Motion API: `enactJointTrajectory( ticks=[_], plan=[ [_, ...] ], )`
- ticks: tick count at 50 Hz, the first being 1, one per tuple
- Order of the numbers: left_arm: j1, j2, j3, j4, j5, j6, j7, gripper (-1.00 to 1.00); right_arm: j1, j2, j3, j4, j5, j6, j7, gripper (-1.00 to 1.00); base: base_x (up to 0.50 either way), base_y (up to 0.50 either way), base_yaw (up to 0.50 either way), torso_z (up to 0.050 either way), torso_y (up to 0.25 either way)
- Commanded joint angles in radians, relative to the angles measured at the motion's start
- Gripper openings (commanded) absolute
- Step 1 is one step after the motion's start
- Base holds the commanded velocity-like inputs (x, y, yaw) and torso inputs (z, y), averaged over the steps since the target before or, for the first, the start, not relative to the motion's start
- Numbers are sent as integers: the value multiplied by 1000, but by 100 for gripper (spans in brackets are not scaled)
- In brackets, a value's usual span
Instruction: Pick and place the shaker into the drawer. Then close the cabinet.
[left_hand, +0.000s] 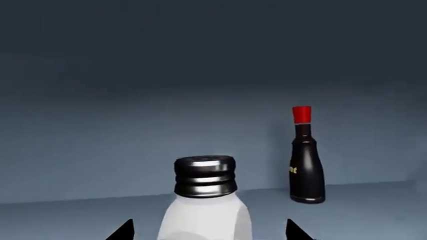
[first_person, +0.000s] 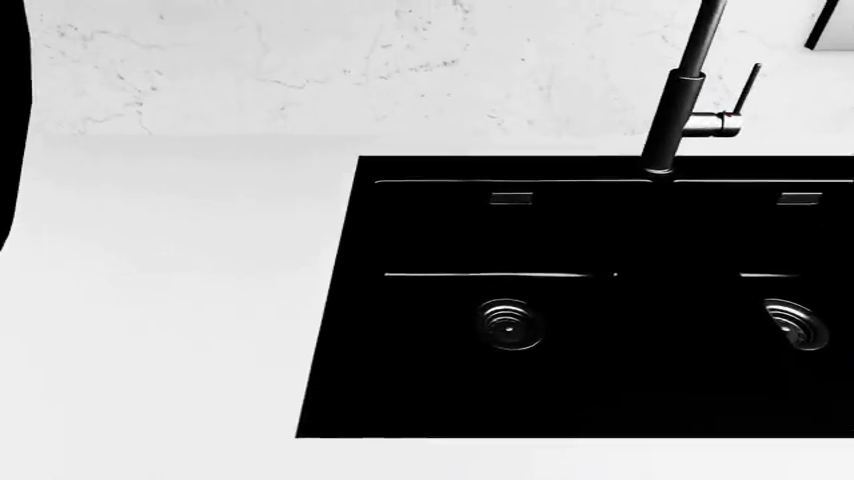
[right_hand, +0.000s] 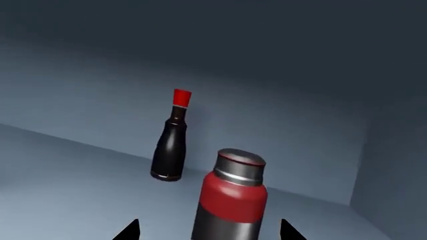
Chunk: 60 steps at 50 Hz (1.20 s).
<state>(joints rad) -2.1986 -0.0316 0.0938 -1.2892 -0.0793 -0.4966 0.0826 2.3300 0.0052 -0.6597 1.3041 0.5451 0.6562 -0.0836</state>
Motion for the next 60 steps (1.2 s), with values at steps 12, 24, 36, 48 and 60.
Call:
enactJointTrajectory(
  ticks=[12, 24, 36, 48, 60],
  plan=[
    [46, 2, 1, -20, 75, 20, -41, 100, -20, -4, 30, 3, -37, -18, -11, 100, 333, 0, 0, 0, 0],
    [56, 2, 3, -20, 74, 17, -38, 100, -31, -2, 64, 3, -73, -13, 2, -100, 0, 0, 0, 0, 0],
    [69, -2, -5, -20, 69, 6, -25, -100, -47, -2, 102, 4, -121, -37, 10, -100, 0, 0, 0, 0, 0],
    [21, 2, -1, -19, 72, 17, -5, -100, -2, 10, 206, 4, -192, -89, 48, -100, 1, 0, 0, 0, 0],
    [-158, 31, 97, 128, -17, 9, 96, -100, 26, 21, 636, -440, -507, 32, 32, -100, 0, 0, 0, 0, 0]
  ],
)
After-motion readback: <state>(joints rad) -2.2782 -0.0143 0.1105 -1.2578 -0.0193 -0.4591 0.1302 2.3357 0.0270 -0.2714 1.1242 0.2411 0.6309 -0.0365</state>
